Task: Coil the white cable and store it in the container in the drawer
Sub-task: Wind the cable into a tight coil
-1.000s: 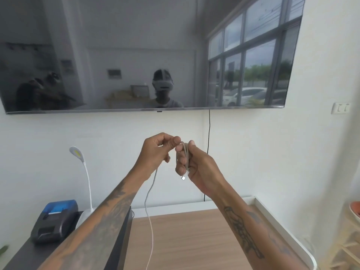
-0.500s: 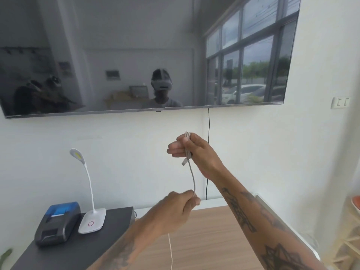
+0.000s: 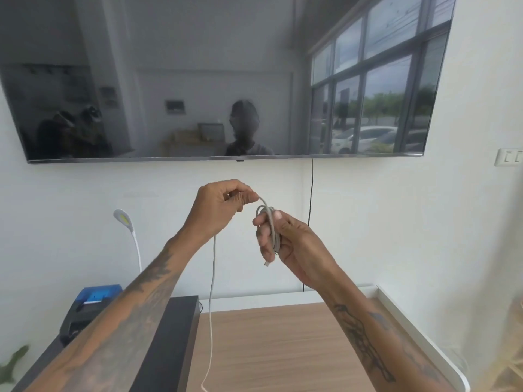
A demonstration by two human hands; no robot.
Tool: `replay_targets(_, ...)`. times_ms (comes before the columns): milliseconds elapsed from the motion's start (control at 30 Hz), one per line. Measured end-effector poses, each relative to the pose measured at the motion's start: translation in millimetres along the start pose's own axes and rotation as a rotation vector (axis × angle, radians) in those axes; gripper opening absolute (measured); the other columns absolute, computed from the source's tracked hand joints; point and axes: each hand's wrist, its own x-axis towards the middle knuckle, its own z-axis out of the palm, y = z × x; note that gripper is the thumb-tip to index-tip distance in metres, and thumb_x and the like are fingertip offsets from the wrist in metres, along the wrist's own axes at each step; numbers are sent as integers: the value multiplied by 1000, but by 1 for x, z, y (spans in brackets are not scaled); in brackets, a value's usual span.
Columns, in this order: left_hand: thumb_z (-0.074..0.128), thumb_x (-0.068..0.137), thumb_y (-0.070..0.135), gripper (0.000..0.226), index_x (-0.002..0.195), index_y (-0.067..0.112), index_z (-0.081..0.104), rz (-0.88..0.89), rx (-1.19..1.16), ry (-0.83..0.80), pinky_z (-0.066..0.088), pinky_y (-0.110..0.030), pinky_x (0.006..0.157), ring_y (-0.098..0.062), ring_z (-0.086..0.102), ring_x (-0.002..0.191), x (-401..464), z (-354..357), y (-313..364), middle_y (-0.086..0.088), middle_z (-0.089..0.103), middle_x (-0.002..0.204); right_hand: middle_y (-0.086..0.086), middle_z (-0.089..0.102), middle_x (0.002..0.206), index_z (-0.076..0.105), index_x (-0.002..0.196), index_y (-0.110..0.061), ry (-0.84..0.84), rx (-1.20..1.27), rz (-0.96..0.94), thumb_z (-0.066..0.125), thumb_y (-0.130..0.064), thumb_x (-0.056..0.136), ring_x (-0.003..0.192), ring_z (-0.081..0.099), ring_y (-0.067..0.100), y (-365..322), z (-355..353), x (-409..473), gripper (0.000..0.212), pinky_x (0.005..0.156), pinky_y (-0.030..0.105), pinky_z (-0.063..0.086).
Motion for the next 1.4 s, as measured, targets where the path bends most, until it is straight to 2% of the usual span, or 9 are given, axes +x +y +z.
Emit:
replay_targets(200,69,86,40,15,80,28,77,-278,-208,28,41,-32,53,-19,50,59,-45,41,-43,-12,63,64,3,56,74,58,107,-3,-44,29,-25,36,-27,106,58,53,16,-4,5,-17,32,62,26,46)
replay_targets(300,63,93,32,21,82,19,75,-357,-183,-85,38,-30,50,-13,44,44,-87,76,-44,5,57,52,14,71,95,59,114,2,-60,21,-77,42,-23,105,76,69,25,-6,3,-15,31,67,36,55)
replay_targets(467,56,96,49,41,75,14,62,-165,-3,-369,32,-22,51,-7,34,48,-139,89,-13,7,42,52,18,73,115,57,120,7,193,-229,-93,41,-18,107,106,72,30,0,-27,-8,32,87,36,57)
replay_targets(700,63,91,45,24,83,27,77,240,431,-232,45,-26,64,-2,55,66,-53,10,27,12,62,71,8,78,100,62,114,3,81,-423,117,40,-26,107,95,75,24,12,-37,-24,37,80,35,58)
replay_targets(900,75,82,31,9,75,26,73,-71,-66,-89,47,-22,61,-6,56,59,-26,17,6,13,66,63,13,74,92,59,110,1,-79,-73,40,31,-25,108,81,73,29,-2,-11,-24,39,77,38,56)
replay_targets(1000,64,90,6,30,69,27,67,-239,-209,-108,44,-22,53,-6,51,48,-59,50,-9,10,58,49,15,74,99,61,114,1,-106,16,-29,39,-24,106,84,73,30,-11,-11,-22,34,78,41,56)
replay_targets(1167,48,101,42,21,92,32,64,-138,52,-358,40,-17,52,-4,45,47,-118,89,3,14,53,49,20,74,108,56,117,10,128,-134,-46,40,-22,107,96,73,33,-6,-29,-12,37,79,41,57)
replay_targets(1267,48,99,39,24,79,28,53,33,291,-319,38,-29,52,-9,41,48,-106,73,19,14,54,53,21,74,107,57,115,9,207,-300,2,39,-21,108,93,73,29,2,-40,-15,36,80,38,57)
replay_targets(1400,68,88,40,16,82,26,74,154,350,-207,47,-25,60,-4,55,58,-60,34,33,12,71,71,13,73,90,59,105,7,162,-489,34,41,-26,107,79,69,23,11,-38,-21,38,74,39,54)
